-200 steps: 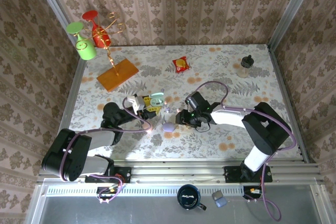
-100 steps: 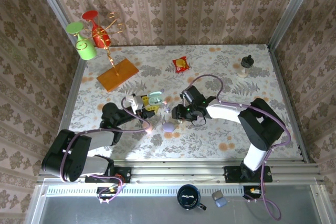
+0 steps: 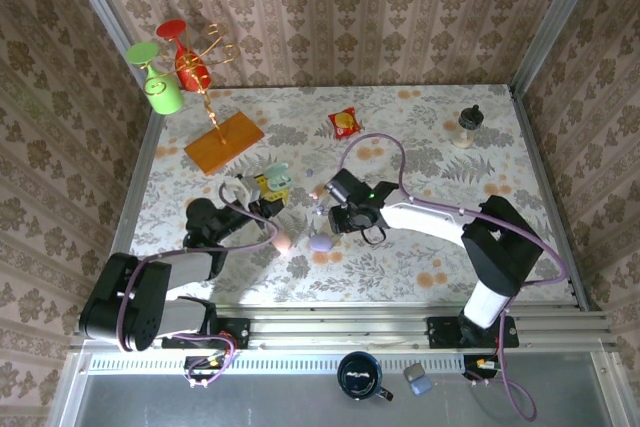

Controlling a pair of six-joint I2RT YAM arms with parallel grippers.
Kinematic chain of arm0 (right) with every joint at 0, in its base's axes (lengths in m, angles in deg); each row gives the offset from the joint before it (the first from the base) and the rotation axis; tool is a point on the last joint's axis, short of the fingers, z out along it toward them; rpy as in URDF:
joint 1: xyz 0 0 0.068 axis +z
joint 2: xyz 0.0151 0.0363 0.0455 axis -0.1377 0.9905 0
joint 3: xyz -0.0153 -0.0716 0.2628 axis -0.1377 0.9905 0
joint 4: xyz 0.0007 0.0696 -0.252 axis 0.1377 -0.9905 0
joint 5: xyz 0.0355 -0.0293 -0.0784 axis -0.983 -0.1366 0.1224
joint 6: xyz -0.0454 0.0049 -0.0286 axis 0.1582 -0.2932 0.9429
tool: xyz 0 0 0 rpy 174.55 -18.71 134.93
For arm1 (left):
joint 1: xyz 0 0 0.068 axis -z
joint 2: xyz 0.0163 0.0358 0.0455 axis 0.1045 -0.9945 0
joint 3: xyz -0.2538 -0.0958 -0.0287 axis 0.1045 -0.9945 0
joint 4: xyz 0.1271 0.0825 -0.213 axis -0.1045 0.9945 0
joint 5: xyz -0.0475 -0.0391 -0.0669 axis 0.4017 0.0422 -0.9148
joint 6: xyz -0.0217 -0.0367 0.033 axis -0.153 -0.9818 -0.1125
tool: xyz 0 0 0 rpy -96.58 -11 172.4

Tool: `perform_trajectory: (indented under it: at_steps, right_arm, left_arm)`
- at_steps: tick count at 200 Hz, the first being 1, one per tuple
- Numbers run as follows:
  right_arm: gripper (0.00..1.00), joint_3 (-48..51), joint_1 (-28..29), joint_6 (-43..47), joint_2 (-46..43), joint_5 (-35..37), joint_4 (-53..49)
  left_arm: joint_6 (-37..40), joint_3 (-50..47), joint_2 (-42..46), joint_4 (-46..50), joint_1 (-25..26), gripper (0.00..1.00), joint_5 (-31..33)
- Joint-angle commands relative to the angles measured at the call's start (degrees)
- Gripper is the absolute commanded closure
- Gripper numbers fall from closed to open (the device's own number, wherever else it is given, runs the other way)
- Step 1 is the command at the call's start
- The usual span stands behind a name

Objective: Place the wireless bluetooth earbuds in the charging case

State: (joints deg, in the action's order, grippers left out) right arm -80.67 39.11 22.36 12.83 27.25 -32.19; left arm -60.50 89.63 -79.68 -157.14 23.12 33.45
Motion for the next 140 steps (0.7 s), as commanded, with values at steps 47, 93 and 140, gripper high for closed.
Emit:
perform_trajectory:
  at_steps: [47,93,140]
  right_arm:
    - [0.53,-11.22,9.41,2.39,9.53,25.87,-17.86]
    - [0.55,-15.64,11.6,2.86,15.5,26.96,-19.96]
    - [0.55,-17.52,11.85,4.44,19.4,25.97,-19.92]
  left_arm:
    - [-1.66,-1.74,2.89,-1.2,-3.93,0.65,8.26]
    - [-2.68,-0.94,2.0,-1.29,-6.23,0.65,6.81]
    - [-3.08,-0.93,1.38,-1.34,-6.27,0.65,5.62]
